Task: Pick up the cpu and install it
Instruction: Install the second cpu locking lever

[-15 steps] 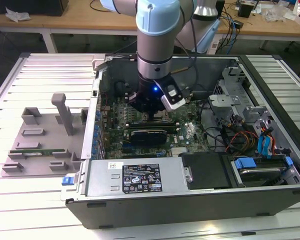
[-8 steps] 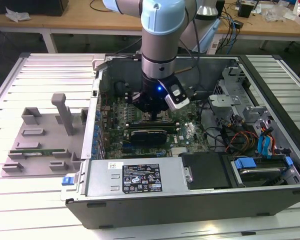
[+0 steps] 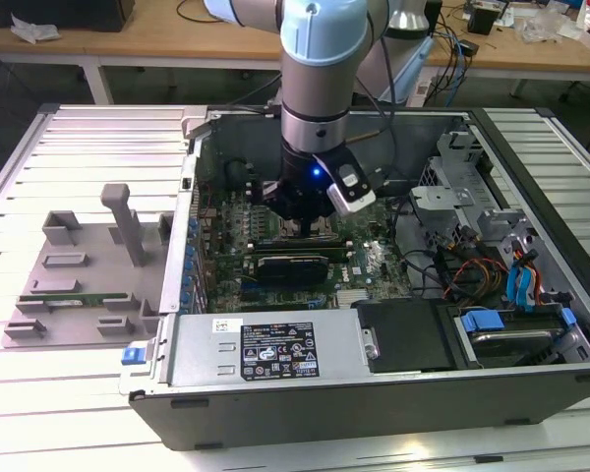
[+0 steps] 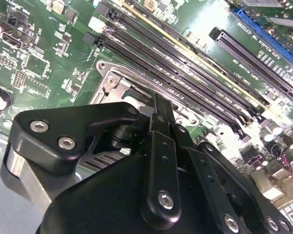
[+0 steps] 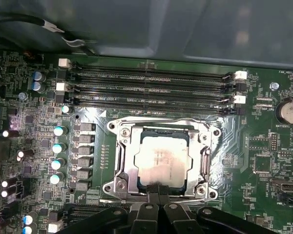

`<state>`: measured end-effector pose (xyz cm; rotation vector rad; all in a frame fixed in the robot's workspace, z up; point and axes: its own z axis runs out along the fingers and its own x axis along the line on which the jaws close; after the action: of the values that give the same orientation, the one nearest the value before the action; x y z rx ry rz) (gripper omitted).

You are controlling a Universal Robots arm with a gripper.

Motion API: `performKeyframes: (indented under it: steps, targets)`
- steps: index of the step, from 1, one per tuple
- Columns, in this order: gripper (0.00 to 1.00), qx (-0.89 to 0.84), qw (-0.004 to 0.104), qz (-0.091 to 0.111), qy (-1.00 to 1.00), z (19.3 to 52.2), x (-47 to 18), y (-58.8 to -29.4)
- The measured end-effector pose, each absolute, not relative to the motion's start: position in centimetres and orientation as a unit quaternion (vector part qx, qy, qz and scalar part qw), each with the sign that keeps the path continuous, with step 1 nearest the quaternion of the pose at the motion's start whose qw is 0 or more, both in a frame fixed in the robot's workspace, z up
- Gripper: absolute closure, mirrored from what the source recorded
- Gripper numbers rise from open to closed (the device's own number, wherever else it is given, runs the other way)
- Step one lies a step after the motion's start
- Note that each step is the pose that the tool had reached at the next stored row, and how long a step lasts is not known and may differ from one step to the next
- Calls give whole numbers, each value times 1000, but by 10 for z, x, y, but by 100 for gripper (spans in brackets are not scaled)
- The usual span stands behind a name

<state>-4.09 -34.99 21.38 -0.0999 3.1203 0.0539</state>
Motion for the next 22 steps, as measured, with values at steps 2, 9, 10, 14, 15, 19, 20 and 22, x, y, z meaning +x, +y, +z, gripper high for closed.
performKeyframes:
  steps: [2, 9, 10, 14, 15, 19, 20, 22]
  targets:
    - [89, -32, 10, 15, 999, 220, -41, -349]
    - [89, -32, 9, 10, 999, 241, -41, -346]
    - [89, -32, 9, 10, 999, 243, -41, -346]
    - [89, -32, 9, 8, 999, 251, -41, -345]
    - [89, -32, 9, 7, 999, 253, -41, -345]
    - [89, -32, 9, 6, 999, 259, -41, -345]
    - [89, -32, 9, 6, 999, 260, -41, -345]
    - [89, -32, 9, 6, 999, 261, -41, -345]
